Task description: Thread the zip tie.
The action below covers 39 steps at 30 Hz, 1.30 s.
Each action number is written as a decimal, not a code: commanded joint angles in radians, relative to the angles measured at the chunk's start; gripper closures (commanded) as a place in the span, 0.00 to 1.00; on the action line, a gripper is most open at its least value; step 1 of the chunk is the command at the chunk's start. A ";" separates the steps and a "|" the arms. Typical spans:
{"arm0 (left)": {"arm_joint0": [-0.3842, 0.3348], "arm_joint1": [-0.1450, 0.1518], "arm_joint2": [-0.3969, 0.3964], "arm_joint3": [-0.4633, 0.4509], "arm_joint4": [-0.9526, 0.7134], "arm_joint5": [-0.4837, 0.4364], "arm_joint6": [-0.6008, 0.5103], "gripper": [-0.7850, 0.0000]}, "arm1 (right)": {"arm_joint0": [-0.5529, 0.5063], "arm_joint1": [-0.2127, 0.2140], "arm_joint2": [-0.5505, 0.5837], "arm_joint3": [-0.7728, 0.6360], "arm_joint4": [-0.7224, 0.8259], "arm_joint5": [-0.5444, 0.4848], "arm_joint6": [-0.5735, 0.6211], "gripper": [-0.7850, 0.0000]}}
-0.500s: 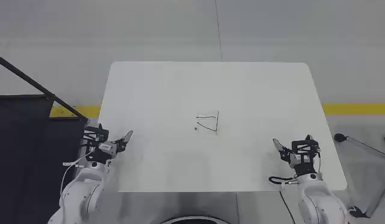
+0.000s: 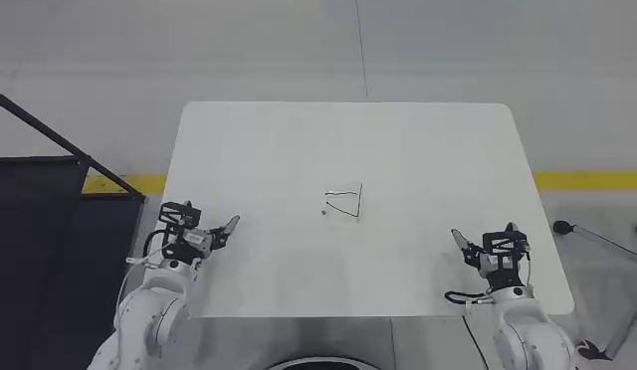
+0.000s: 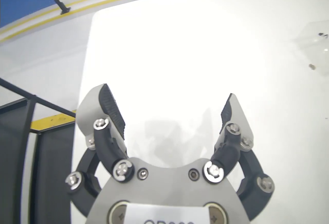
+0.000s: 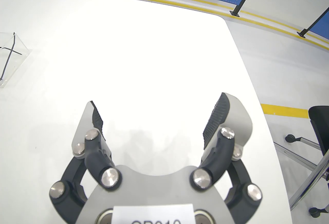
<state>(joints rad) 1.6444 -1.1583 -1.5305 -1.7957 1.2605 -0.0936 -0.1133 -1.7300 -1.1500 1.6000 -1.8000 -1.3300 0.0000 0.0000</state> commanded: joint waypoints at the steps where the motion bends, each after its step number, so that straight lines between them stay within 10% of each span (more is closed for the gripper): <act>1: -0.028 0.001 -0.002 -0.007 -0.061 -0.067 -0.054 0.00 | 0.000 0.000 0.000 0.000 0.000 0.000 0.000 0.00; 15: -0.149 0.017 0.033 -0.061 -0.316 -0.372 -0.437 0.00 | 0.000 0.000 0.000 0.000 0.000 0.000 0.000 0.00; 28: -0.143 0.017 0.063 -0.066 -0.374 -0.377 -0.452 0.00 | 0.000 0.000 0.000 0.000 0.000 0.000 0.000 0.00; 39: -0.394 0.003 0.169 0.104 -0.968 -0.253 -0.748 0.00 | 0.000 0.000 0.000 0.000 0.000 0.000 0.000 0.00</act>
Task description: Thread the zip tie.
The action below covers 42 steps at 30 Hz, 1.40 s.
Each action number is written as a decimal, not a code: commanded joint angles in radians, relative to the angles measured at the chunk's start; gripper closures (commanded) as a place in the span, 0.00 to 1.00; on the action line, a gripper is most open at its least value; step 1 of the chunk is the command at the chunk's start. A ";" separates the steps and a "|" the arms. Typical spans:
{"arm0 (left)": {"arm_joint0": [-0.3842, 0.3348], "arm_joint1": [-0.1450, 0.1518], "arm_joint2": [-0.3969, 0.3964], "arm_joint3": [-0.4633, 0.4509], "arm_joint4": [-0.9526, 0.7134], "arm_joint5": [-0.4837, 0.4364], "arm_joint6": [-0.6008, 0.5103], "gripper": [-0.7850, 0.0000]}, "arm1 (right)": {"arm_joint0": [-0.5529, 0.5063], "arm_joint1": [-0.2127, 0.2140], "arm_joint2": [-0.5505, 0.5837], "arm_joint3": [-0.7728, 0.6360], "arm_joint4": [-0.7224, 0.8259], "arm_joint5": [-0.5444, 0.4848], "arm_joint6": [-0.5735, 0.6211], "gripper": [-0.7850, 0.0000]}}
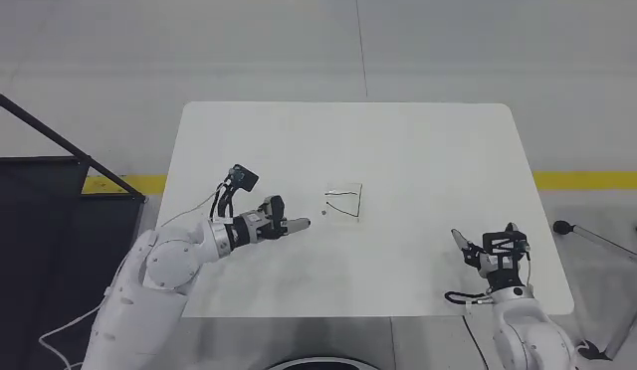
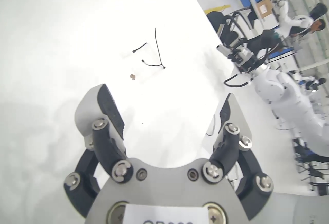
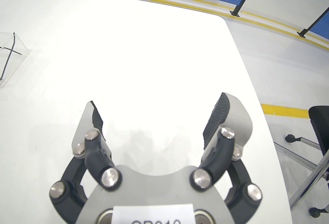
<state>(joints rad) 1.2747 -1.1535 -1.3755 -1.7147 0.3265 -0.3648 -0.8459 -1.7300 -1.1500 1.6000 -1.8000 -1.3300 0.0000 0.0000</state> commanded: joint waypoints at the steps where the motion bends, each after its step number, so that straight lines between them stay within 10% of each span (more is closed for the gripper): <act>1: -0.045 -0.003 0.025 0.040 -0.044 0.037 -0.022 0.00 | 0.000 0.000 0.000 0.000 0.000 0.000 0.000 0.00; 19: -0.118 -0.010 0.079 0.119 -0.089 0.138 -0.056 0.00 | 0.000 0.000 0.000 0.000 0.000 0.000 0.000 0.00; 34: -0.289 -0.048 0.204 0.353 -0.242 0.296 0.002 0.00 | 0.000 0.000 0.000 0.000 0.000 0.000 0.000 0.00; 42: -0.334 -0.060 0.249 0.414 -0.250 0.313 0.020 0.15 | 0.000 0.000 0.000 0.000 0.000 0.000 0.000 0.00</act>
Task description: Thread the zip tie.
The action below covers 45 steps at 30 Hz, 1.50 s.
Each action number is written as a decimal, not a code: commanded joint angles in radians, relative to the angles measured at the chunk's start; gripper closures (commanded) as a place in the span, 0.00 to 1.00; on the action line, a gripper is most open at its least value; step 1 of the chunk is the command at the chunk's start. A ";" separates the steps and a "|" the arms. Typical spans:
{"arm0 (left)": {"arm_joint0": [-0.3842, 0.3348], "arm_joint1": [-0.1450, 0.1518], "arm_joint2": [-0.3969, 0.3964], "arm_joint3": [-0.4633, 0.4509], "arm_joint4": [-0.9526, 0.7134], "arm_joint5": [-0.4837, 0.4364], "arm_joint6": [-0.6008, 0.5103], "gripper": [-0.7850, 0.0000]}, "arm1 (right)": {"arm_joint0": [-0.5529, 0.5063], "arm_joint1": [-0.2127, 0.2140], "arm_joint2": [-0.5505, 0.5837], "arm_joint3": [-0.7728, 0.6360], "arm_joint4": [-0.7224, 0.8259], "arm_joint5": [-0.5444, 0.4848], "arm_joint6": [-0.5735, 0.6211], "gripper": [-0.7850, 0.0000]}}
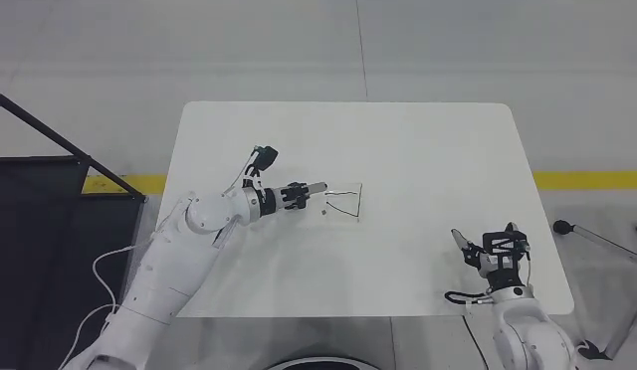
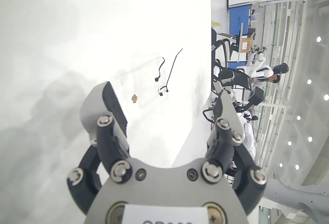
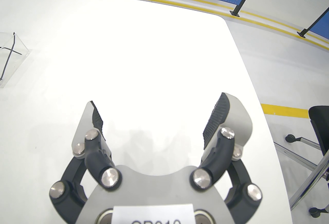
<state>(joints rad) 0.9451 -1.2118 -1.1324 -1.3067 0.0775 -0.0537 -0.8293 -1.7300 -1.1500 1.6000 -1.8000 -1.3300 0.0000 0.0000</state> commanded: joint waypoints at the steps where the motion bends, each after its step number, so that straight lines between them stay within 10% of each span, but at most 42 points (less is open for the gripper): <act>1: -0.009 -0.003 0.012 0.011 -0.001 0.003 0.007 0.17 | 0.000 0.000 0.000 0.000 0.000 0.000 0.000 0.00; 15: -0.057 -0.021 0.075 0.073 0.005 0.017 0.032 0.47 | 0.000 0.000 0.000 0.000 0.000 0.000 0.000 0.00; 45: -0.105 -0.044 0.120 0.159 -0.027 0.008 0.049 0.66 | 0.000 0.000 0.000 0.000 0.000 0.000 0.000 0.00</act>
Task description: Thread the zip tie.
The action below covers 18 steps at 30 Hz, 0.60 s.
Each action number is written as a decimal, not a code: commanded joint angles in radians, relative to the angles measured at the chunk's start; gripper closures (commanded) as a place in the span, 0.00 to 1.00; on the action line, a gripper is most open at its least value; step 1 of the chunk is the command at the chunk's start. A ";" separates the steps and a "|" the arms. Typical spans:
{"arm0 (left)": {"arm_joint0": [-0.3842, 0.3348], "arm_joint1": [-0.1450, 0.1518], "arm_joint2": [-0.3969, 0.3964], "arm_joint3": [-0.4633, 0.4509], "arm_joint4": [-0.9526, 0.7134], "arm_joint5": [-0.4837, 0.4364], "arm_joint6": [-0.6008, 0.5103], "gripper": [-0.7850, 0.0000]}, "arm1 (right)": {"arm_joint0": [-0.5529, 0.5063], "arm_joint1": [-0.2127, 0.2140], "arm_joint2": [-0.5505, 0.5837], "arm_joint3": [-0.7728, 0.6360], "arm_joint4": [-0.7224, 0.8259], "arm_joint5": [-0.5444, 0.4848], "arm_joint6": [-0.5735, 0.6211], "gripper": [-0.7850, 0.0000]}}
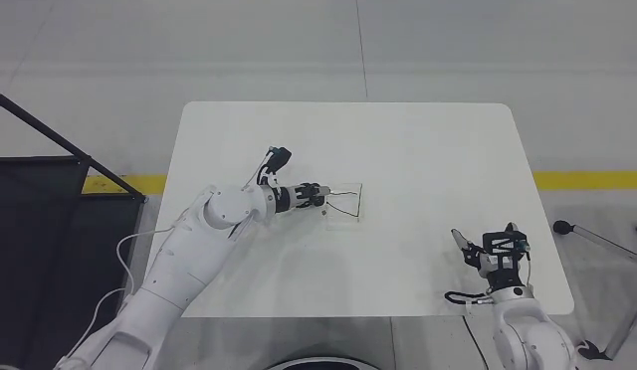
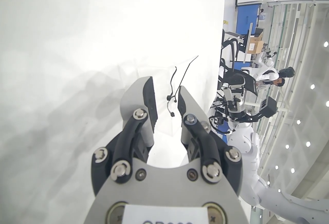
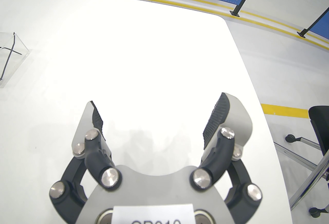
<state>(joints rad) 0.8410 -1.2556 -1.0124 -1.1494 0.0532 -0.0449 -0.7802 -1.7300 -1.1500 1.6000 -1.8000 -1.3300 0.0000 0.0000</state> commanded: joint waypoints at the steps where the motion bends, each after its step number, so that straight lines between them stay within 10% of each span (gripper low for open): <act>1: -0.001 -0.001 0.000 0.003 -0.003 -0.002 0.000 0.67 | 0.000 0.000 0.000 0.000 0.000 0.000 0.000 0.00; 18: -0.011 -0.007 0.006 0.023 -0.012 -0.020 0.000 0.82 | 0.000 0.000 0.000 0.000 0.000 0.000 0.000 0.00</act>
<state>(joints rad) 0.8303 -1.2626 -1.0065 -1.1272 0.0440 -0.0609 -0.7783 -1.7300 -1.1500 1.6000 -1.8000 -1.3300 0.0000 0.0000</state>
